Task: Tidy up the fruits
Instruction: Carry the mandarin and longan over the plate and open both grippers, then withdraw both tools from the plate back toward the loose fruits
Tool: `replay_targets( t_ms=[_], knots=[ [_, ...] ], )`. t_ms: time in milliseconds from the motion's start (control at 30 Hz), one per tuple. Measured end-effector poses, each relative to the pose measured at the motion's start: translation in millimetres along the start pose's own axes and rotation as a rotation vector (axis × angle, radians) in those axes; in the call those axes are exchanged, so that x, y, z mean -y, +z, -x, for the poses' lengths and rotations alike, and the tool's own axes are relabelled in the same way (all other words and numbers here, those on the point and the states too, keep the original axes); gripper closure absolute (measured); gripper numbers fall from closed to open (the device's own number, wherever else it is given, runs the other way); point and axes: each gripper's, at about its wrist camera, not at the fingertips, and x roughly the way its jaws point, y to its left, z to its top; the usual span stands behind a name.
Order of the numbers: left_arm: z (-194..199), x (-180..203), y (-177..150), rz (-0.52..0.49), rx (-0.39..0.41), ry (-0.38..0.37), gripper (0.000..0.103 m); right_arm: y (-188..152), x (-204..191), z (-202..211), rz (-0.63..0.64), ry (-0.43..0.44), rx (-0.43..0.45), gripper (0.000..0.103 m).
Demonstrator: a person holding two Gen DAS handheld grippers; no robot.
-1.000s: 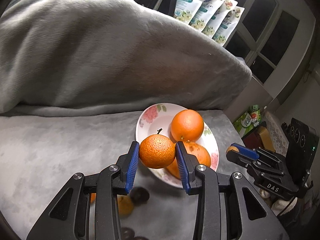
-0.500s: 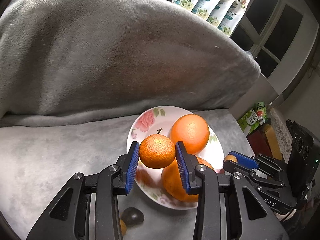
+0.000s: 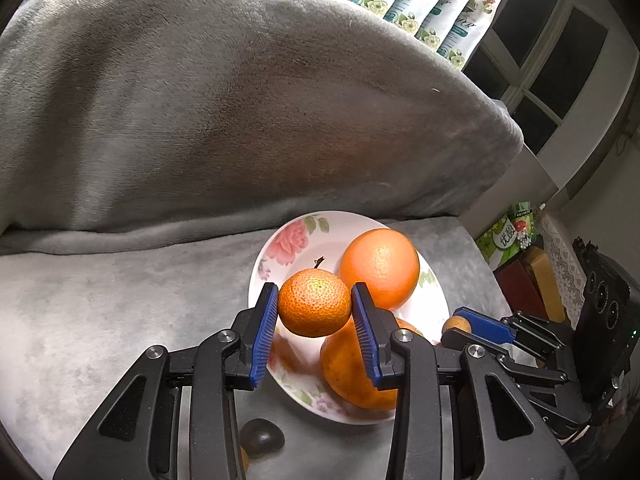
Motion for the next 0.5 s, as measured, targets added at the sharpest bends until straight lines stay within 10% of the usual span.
replay_targets(
  t_ms=[133,233,500],
  knots=[
    [4,1,0,0.002,0.018,-0.003,0.039,0,-1,6,0.008,-0.015,0.023,0.038],
    [7,1,2,0.014,0.035,0.001,0.024,2,-4,10,0.018,-0.018,0.043,0.035],
    [16,7,3,-0.003,0.054,0.010,0.023,1,-7,21,0.026,-0.017,0.072,0.015]
  ],
)
